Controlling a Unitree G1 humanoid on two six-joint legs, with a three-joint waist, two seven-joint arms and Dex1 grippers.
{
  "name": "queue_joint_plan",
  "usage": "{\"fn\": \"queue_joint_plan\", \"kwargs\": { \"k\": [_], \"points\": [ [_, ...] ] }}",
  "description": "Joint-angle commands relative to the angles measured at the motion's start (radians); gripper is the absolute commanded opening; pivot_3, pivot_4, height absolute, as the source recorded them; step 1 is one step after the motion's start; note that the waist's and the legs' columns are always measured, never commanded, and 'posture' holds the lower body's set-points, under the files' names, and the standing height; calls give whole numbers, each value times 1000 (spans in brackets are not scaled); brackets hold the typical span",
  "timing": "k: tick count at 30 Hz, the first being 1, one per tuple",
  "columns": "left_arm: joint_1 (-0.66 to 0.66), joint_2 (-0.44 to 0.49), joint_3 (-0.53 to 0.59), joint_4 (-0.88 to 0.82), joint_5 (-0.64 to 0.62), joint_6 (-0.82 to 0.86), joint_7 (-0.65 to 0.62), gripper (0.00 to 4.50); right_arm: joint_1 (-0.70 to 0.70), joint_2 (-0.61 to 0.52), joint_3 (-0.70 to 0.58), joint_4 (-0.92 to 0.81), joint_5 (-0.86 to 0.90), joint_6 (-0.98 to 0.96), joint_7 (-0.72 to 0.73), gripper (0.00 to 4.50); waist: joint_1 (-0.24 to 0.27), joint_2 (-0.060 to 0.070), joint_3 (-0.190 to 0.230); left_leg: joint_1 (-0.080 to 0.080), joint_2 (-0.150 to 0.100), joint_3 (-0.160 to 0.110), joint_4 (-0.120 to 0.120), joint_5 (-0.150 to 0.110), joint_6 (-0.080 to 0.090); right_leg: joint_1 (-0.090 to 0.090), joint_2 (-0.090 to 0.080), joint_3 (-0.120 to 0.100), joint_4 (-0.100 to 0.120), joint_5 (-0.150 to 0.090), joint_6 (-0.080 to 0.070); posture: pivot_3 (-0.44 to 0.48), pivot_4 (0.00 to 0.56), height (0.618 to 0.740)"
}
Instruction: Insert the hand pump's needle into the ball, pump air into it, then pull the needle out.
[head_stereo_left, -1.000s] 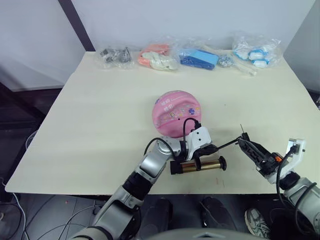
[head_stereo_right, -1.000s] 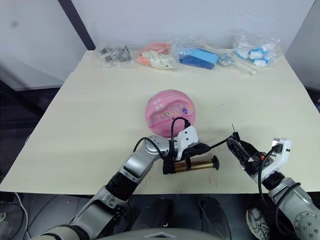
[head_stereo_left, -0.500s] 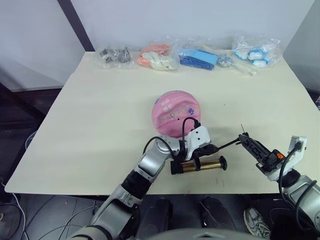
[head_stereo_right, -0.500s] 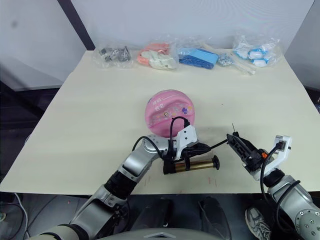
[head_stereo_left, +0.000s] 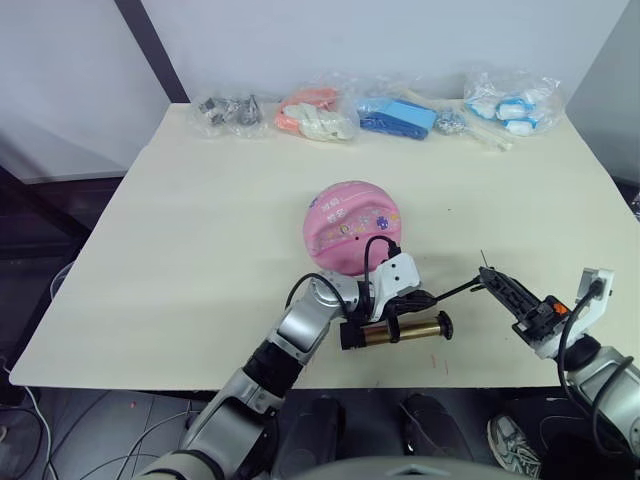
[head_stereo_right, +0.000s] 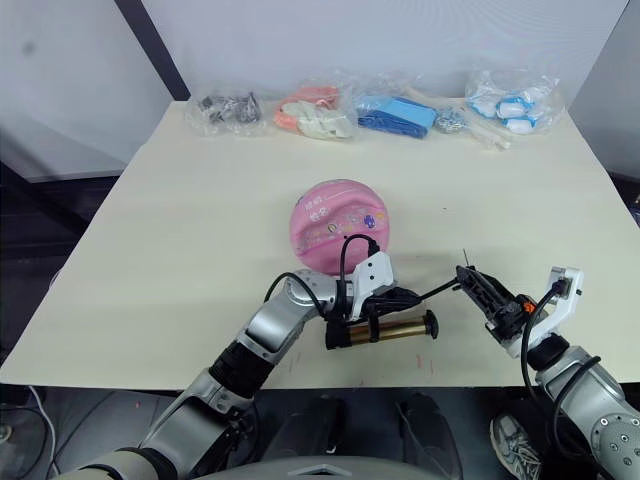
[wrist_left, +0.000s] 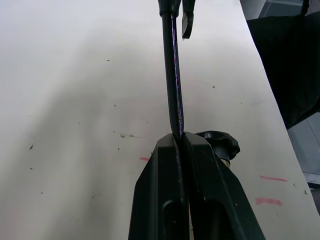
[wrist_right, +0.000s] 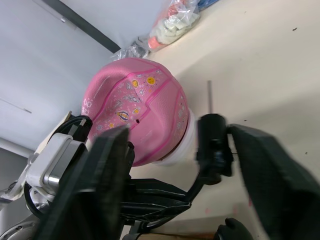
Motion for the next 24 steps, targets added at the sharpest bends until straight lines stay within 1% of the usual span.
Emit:
{"fn": "queue_joint_plan", "kwargs": {
  "k": [1, 2, 3, 5, 19, 20, 22, 24],
  "points": [
    [-15, -7, 12, -24, -23, -16, -5, 0, -2, -9, -12, -19, 11, 1, -2, 1590, 0, 0, 0, 0, 0, 0, 0, 0, 0, 0, 0, 0, 0, 0, 0, 0, 150, 736],
    [-14, -7, 12, -26, -23, -15, -5, 0, -2, -9, -12, -21, 12, 1, -3, 1116, 0, 0, 0, 0, 0, 0, 0, 0, 0, 0, 0, 0, 0, 0, 0, 0, 150, 736],
    [-13, -7, 12, -27, -23, -15, -5, 0, -2, -8, -12, -21, 14, 2, -7, 483, -1, 0, 0, 0, 0, 0, 0, 0, 0, 0, 0, 0, 0, 0, 0, 0, 150, 736],
    [-13, -7, 11, -28, -24, -15, -6, 0, -2, -12, -10, -23, 10, 4, -7, 24, 0, 0, 0, 0, 0, 0, 0, 0, 0, 0, 0, 0, 0, 0, 0, 0, 150, 736],
    [-10, -9, 8, -28, -24, -16, -7, 0, 11, -24, -5, -40, 4, 8, -12, 24, 0, 0, 0, 0, 0, 0, 0, 0, 0, 0, 0, 0, 0, 0, 0, 0, 150, 736],
    [-10, -9, 9, -27, -25, -16, -7, 0, 11, -25, -4, -39, 3, 8, -12, 544, 0, 0, 0, 0, 0, 0, 0, 0, 0, 0, 0, 0, 0, 0, 0, 0, 150, 736],
    [-8, -10, 9, -29, -26, -13, -6, 0, 12, -28, 0, -38, -10, 7, -11, 1366, 0, 0, 0, 0, 0, 0, 0, 0, 0, 0, 0, 0, 0, 0, 0, 0, 150, 736],
    [-8, -10, 9, -30, -26, -12, -6, 0, 13, -30, 1, -37, -16, 8, -10, 1366, 0, 0, 0, 0, 0, 0, 0, 0, 0, 0, 0, 0, 0, 0, 0, 0, 150, 736]
  ]
}}
